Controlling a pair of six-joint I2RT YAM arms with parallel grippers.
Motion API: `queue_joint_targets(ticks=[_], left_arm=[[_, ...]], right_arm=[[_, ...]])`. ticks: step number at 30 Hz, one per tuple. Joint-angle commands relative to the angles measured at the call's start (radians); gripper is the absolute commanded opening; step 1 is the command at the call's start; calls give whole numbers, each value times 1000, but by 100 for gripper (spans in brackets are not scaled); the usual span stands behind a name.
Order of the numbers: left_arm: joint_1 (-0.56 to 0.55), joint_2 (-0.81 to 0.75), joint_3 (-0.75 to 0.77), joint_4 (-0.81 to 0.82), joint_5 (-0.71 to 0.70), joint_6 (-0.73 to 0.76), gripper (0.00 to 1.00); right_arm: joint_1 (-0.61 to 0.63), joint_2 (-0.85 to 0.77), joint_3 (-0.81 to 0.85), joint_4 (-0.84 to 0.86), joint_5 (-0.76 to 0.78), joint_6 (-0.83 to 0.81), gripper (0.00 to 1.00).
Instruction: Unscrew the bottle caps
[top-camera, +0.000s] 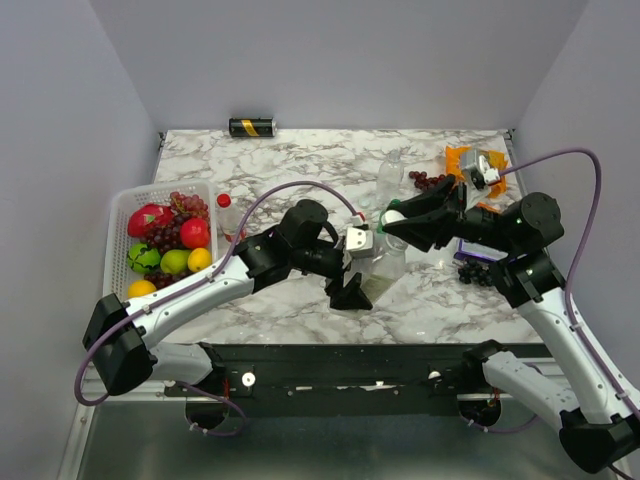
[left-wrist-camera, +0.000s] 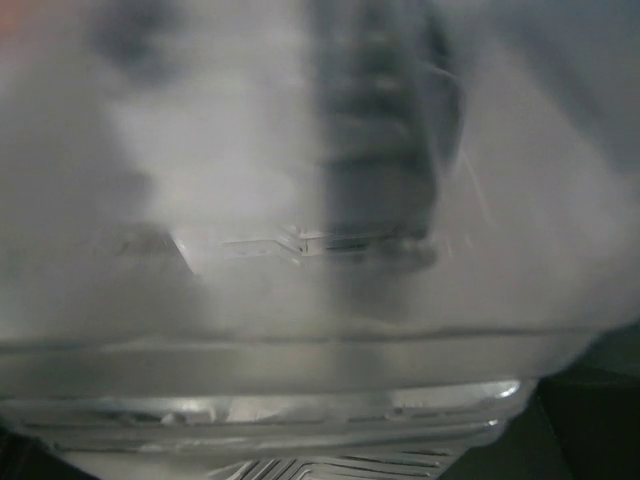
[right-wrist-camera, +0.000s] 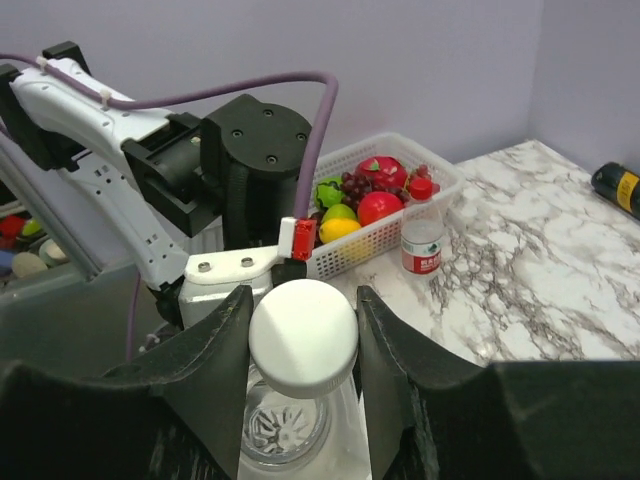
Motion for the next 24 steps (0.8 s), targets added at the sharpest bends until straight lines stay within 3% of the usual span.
queue_joint_targets(ticks=[1, 7, 14, 17, 21, 24], left_arm=[[1, -24, 2, 0, 96, 28, 15], [12, -26, 2, 4, -131, -10, 15], [113, -98, -28, 87, -224, -93, 15], [182, -133, -30, 101, -251, -139, 15], [257, -176, -32, 89, -437, -157, 16], [286, -210, -39, 78, -529, -147, 16]], right_arm=[[-8, -29, 32, 57, -44, -19, 21], [-8, -58, 118, -84, 142, -69, 21], [-8, -165, 124, -224, 259, -89, 21], [-7, -196, 77, -238, 270, -62, 21], [13, -190, -26, -210, 285, -14, 20], [87, -172, -104, -212, 394, -32, 20]])
